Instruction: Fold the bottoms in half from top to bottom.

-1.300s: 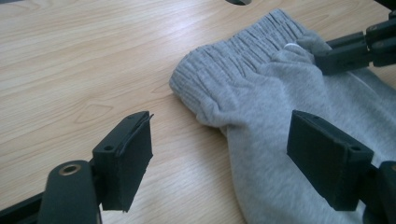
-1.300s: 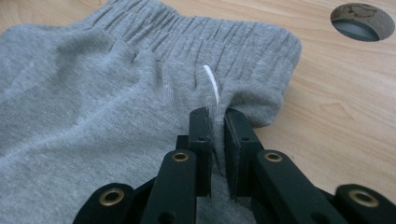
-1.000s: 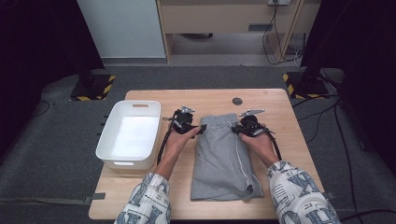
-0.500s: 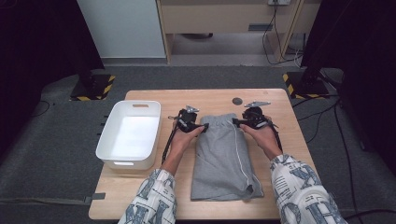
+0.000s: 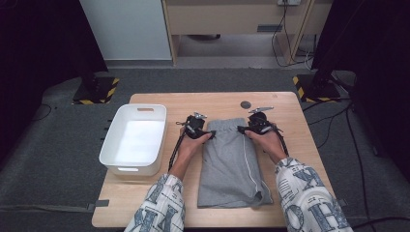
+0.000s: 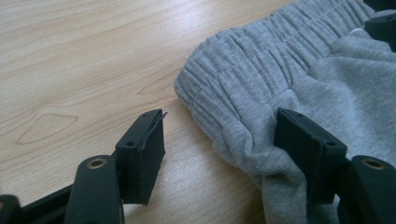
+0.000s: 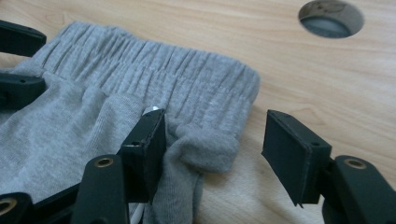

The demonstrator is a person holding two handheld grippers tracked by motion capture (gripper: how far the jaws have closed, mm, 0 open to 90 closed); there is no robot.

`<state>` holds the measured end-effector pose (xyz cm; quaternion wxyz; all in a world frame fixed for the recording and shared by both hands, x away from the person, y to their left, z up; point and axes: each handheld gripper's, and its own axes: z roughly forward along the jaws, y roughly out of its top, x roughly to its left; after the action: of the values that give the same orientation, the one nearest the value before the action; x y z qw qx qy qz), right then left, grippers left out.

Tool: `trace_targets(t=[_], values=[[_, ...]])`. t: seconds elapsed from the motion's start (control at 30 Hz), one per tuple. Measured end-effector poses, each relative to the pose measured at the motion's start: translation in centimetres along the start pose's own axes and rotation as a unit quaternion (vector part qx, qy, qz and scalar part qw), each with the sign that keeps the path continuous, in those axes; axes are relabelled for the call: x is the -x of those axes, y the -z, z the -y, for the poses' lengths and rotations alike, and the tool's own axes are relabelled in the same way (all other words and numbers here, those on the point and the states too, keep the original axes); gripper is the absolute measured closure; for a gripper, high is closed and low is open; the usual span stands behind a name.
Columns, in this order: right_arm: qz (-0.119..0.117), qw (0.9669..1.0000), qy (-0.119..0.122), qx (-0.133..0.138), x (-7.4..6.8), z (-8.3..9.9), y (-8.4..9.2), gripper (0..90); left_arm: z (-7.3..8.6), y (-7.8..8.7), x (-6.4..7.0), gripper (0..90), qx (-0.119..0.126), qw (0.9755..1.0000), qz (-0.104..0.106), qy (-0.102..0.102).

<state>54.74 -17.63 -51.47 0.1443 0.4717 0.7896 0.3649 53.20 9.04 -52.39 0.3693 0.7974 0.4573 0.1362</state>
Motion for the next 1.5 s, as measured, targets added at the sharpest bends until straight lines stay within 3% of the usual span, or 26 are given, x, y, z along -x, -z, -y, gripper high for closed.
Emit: trace_targets(t=[0.17, 0.4, 0.9, 1.07, 1.37, 1.5], values=[[-0.008, 0.9999, 0.001, -0.01, -0.1, 0.5, -0.6, 37.9, 0.2, -0.4, 0.1, 35.7, -0.009, 1.0, -0.001, -0.003], [-0.029, 0.9993, -0.025, -0.004, 0.3, 1.2, -0.9, 38.9, 0.2, -0.4, 0.6, 44.8, -0.011, 0.9999, 0.008, -0.009], [-0.079, 0.9961, -0.036, -0.014, -0.3, 1.3, -0.9, 73.0, 0.3, -0.4, 1.2, 64.7, -0.012, 0.9996, 0.024, -0.002], [-0.072, 0.997, -0.022, -0.015, -0.6, 1.2, -0.9, 80.6, 0.5, -0.3, 1.0, 72.5, -0.007, 0.9993, 0.034, 0.013], [-0.063, 0.9979, -0.011, -0.005, -0.8, 0.7, -0.1, 82.4, -0.2, 0.5, 1.3, 78.7, -0.01, 0.9997, 0.02, -0.004], [-0.061, 0.998, -0.006, 0.014, -1.0, 0.1, 0.8, 82.6, -1.0, 1.5, 1.5, 79.3, 0.015, 0.9996, 0.022, 0.002]])
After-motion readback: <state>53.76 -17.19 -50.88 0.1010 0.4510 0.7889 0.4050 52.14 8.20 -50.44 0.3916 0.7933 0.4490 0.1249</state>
